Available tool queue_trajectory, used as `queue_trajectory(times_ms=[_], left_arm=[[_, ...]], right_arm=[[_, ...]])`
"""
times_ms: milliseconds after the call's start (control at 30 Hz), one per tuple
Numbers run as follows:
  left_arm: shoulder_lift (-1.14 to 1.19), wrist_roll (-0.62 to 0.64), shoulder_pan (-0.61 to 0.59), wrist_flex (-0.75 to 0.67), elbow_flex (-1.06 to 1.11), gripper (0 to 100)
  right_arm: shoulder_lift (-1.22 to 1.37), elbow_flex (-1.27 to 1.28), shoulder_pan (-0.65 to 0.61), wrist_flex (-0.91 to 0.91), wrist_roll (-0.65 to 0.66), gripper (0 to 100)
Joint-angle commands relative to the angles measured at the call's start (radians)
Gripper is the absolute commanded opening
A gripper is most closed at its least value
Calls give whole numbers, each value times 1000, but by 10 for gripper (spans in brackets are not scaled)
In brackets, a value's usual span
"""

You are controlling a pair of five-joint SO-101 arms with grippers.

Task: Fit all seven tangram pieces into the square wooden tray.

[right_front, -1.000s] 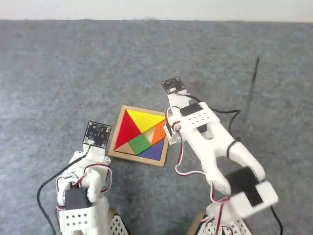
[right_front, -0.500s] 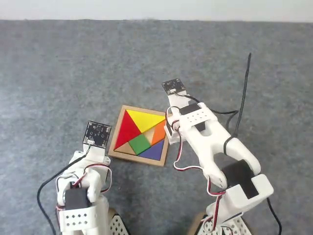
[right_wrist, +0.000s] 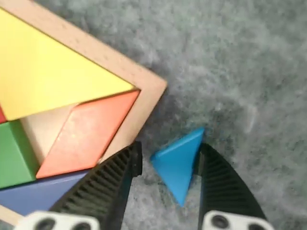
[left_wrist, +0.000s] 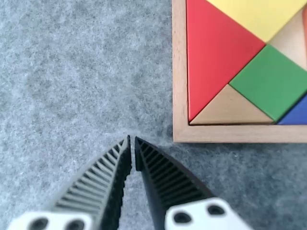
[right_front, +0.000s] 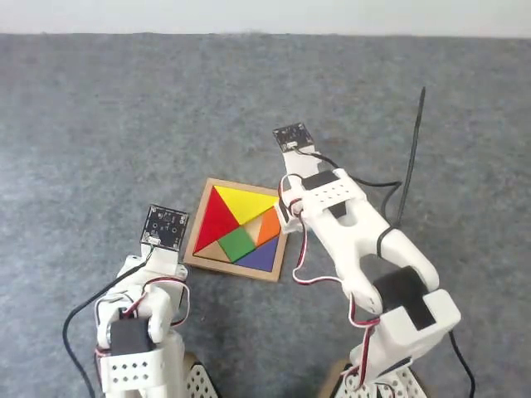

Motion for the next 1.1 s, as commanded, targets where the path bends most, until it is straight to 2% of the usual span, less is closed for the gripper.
queue_trajectory(times_ms=[0,167,867,1067], left_arm=[[-20,-6,-2,3,-13,14],[-20,-6,-2,3,-13,14],[-20,-6,-2,3,-13,14],[-20,-6,-2,3,-13,14]], right_arm=[[5,-41,-2,19,-11,180],[10,-41,-2,71,-11,180],[12,-32,-1,62,-8,180],[12,-32,-1,62,-8,83]])
